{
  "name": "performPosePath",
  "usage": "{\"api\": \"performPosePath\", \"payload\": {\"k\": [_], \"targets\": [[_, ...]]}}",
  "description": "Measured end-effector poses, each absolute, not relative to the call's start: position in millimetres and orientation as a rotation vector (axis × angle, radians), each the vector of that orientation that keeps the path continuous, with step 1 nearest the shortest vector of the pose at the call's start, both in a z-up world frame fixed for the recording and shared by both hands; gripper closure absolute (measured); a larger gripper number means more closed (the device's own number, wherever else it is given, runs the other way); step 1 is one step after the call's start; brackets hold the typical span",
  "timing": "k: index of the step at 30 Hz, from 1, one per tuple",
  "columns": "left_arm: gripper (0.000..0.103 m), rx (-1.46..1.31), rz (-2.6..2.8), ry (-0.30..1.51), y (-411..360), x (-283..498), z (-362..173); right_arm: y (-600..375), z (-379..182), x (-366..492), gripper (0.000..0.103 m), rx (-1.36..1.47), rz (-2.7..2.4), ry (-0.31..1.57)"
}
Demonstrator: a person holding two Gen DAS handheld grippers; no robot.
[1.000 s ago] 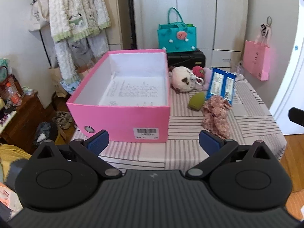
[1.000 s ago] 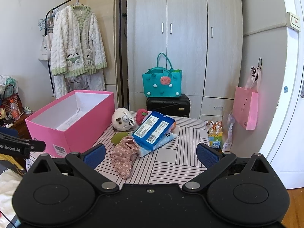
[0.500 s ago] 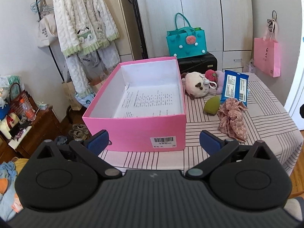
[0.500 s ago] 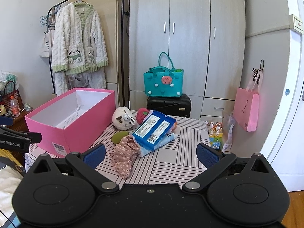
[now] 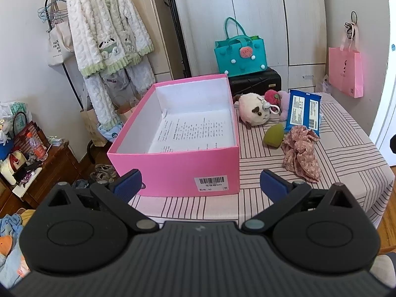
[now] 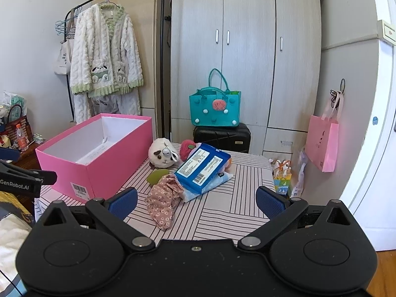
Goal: Organize soft objects
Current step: 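Move both grippers toward the scrunchie and green sponge on the table, then grasp the pink floral scrunchie with the left gripper while the right gripper grasps the green sponge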
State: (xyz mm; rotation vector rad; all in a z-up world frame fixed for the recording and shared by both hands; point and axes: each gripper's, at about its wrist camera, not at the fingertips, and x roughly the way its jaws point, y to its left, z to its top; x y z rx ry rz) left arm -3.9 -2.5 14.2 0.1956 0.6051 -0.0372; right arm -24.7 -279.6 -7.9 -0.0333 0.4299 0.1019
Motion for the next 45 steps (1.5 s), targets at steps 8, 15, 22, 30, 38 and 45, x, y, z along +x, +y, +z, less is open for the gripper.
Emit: {"api": "performPosePath", "payload": {"k": [8, 15, 22, 30, 38, 45], "targets": [[0.0, 0.197, -0.029, 0.588, -3.2, 0.3, 21.5, -289.6, -12.6, -20.2, 0.0, -0.045, 0.205, 0.339], [0.0, 0.08, -0.117, 0.452, -7.1, 7.0, 25.7, -319.1, -16.8, -2.7, 0.0, -0.01, 0.276, 0.279], [0.002, 0.084, -0.279, 0.515, -45.6, 35.6, 19.8, -344.4, -18.3, 29.7, 0.0, -0.032, 0.24, 0.353], [0.002, 0.112, -0.322, 0.511, -91.5, 52.7, 5.0, -367.4, -20.2, 67.3, 0.0, -0.017, 0.242, 0.427], [0.003, 0.106, -0.339, 0.627, -122.7, 83.9, -45.0, -361.6, -33.6, 110.6, 0.0, 0.016, 0.35, 0.496], [0.007, 0.128, -0.351, 0.689, -130.3, 97.4, -73.9, -328.5, -46.3, 146.5, 0.001, -0.009, 0.529, 0.545]]}}
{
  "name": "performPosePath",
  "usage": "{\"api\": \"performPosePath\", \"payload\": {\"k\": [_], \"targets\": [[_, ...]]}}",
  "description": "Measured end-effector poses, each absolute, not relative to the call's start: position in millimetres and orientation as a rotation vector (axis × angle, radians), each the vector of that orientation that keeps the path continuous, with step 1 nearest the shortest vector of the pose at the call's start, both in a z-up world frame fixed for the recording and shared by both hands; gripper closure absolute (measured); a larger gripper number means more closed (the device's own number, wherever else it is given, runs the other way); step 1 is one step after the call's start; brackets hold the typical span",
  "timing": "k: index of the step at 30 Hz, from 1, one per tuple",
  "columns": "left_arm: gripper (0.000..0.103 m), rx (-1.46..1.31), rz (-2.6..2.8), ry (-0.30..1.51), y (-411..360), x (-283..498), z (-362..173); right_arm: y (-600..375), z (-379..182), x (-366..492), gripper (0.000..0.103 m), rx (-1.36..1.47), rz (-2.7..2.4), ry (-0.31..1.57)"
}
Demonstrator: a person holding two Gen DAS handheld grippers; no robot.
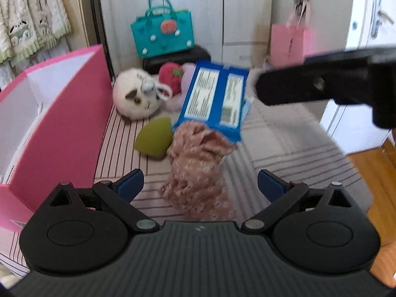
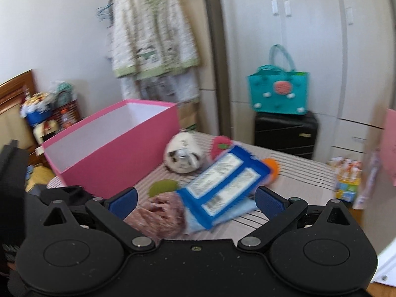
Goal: Organize soft objects
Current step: 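Grasp the pink floral scrunchie with the left gripper while the right gripper grasps the green sponge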
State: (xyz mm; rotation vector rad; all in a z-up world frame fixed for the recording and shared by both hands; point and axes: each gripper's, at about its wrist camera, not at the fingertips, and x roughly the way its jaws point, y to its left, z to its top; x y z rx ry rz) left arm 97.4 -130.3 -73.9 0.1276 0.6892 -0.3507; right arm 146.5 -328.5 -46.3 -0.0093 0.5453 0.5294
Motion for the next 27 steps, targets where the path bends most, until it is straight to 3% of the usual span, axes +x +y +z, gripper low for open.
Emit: {"api": "performPosePath", "payload": {"k": [2, 5, 7, 10, 13, 17, 27], "targets": [[0.026, 0.149, -0.334, 0.717, -133.5, 103.2, -80.0, -319.3, -50.6, 158.8, 0.002, -0.009, 0.576, 0.578], [0.045, 0.16, -0.32, 0.762, -130.6, 110.1, -88.1, -304.6, -60.1, 180.7, 0.008, -0.006, 0.654, 0.658], [0.05, 0.143, -0.331, 0.81, -124.5, 116.5, -92.6, -293.9, -66.1, 196.7, 0.016, -0.01, 0.693, 0.718], [0.068, 0.112, -0.347, 0.833, -116.9, 122.2, -93.8, -276.4, -73.3, 218.3, 0.028, -0.047, 0.73, 0.787], [0.079, 0.11, -0.381, 0.84, -111.1, 124.4, -93.1, -259.3, -76.6, 231.4, 0.034, -0.1, 0.752, 0.825], [0.085, 0.114, -0.425, 0.85, -106.8, 123.0, -90.8, -244.2, -81.1, 247.3, 0.04, -0.164, 0.769, 0.853], [0.086, 0.123, -0.456, 0.854, -104.8, 124.6, -91.1, -225.2, -87.4, 259.8, 0.057, -0.231, 0.759, 0.871]]}}
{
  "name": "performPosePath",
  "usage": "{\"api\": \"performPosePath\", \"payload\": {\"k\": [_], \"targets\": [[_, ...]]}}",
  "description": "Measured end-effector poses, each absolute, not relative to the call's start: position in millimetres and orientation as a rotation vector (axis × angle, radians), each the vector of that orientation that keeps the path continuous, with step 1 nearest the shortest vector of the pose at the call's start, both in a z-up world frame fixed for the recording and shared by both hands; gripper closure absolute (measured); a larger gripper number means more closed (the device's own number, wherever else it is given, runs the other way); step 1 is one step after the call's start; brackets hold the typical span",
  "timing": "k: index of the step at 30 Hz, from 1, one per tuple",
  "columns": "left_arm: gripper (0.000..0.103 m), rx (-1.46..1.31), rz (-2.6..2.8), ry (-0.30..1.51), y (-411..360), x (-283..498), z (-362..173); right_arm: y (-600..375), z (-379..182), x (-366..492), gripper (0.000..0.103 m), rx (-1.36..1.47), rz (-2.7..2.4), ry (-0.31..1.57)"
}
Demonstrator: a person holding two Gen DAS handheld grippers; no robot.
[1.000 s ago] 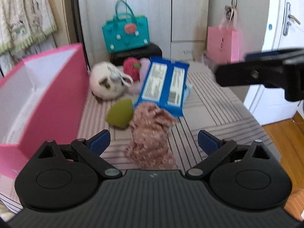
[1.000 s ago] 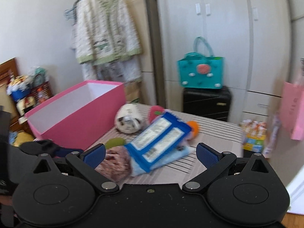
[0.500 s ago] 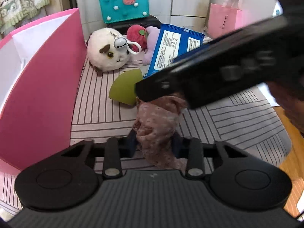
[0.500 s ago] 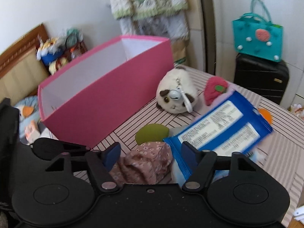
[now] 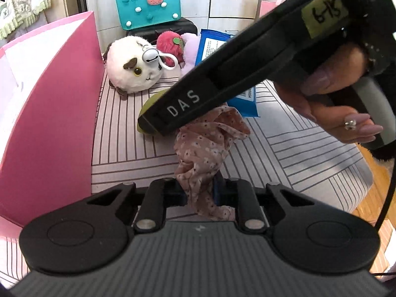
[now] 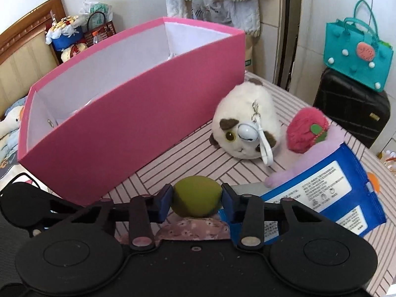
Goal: Organize soft objects
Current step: 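Grasp the pink floral scrunchie with the left gripper while the right gripper grasps the green sponge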
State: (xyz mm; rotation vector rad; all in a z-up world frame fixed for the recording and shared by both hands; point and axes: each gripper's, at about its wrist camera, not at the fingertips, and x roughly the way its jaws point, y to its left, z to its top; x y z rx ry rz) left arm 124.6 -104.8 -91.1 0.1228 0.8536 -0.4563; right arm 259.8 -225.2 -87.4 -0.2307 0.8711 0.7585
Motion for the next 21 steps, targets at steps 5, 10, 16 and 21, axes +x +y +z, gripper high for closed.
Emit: {"api": "performPosePath", "payload": {"k": [5, 10, 16, 21], "targets": [[0.086, 0.126, -0.464, 0.855, -105.5, 121.5, -89.8, -241.4, -64.2, 248.5, 0.057, -0.173, 0.726, 0.824], [0.087, 0.133, -0.448, 0.858, -108.8, 121.7, -88.1, -257.8, -53.3, 232.7, 0.057, -0.159, 0.676, 0.826], [0.091, 0.158, -0.459, 0.842, -110.6, 113.8, -78.6, -273.4, -52.1, 212.5, 0.057, -0.13, 0.628, 0.823], [0.092, 0.161, -0.508, 0.874, -109.4, 109.7, -72.8, -282.8, -46.6, 203.4, 0.057, -0.11, 0.617, 0.815]]}}
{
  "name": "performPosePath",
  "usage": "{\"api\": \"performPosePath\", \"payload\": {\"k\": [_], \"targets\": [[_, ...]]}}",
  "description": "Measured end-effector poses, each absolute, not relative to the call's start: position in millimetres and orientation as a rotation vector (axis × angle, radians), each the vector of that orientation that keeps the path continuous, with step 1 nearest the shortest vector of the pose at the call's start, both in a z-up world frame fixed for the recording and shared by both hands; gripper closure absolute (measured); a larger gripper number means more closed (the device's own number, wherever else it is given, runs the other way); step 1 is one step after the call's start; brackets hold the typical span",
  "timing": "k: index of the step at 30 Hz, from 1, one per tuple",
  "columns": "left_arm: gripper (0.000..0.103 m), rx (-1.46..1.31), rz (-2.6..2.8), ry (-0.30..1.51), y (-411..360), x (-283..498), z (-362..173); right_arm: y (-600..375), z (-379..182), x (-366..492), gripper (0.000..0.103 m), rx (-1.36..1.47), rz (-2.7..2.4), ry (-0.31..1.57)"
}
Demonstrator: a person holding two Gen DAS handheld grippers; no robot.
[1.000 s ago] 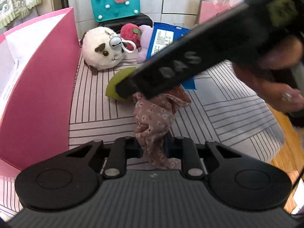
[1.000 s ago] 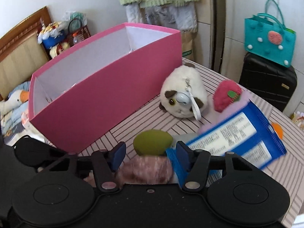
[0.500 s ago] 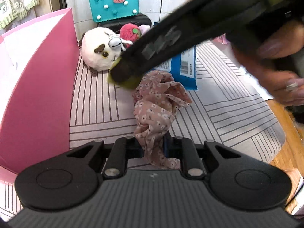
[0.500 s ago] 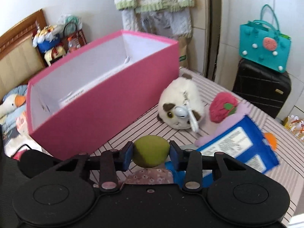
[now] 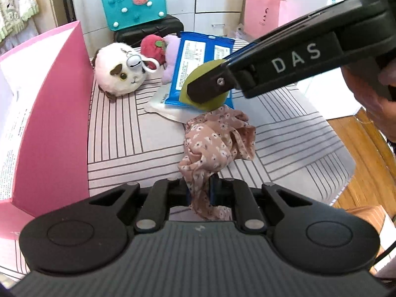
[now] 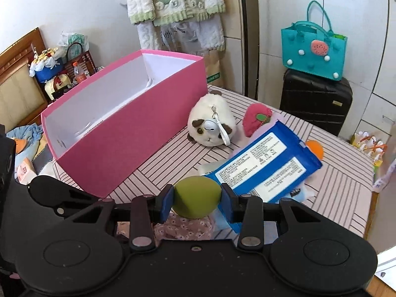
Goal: Organize soft objects
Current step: 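Grasp the pink floral scrunchie with the left gripper while the right gripper grasps the green sponge, then carry the scrunchie with the left gripper while the right gripper carries the sponge into the pink box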
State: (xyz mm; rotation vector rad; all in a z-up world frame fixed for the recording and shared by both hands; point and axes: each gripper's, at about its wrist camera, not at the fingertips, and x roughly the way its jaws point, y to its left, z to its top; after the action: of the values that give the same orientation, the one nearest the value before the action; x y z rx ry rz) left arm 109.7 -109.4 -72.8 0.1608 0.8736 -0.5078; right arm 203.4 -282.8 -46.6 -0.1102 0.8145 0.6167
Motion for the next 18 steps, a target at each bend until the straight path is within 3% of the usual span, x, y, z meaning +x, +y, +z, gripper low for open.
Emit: {"api": "performPosePath", "payload": {"k": [18], "targets": [[0.092, 0.161, -0.609, 0.927, -99.1, 92.0, -45.6, -312.0, -33.5, 172.8, 0.057, -0.044, 0.596, 0.819]]}}
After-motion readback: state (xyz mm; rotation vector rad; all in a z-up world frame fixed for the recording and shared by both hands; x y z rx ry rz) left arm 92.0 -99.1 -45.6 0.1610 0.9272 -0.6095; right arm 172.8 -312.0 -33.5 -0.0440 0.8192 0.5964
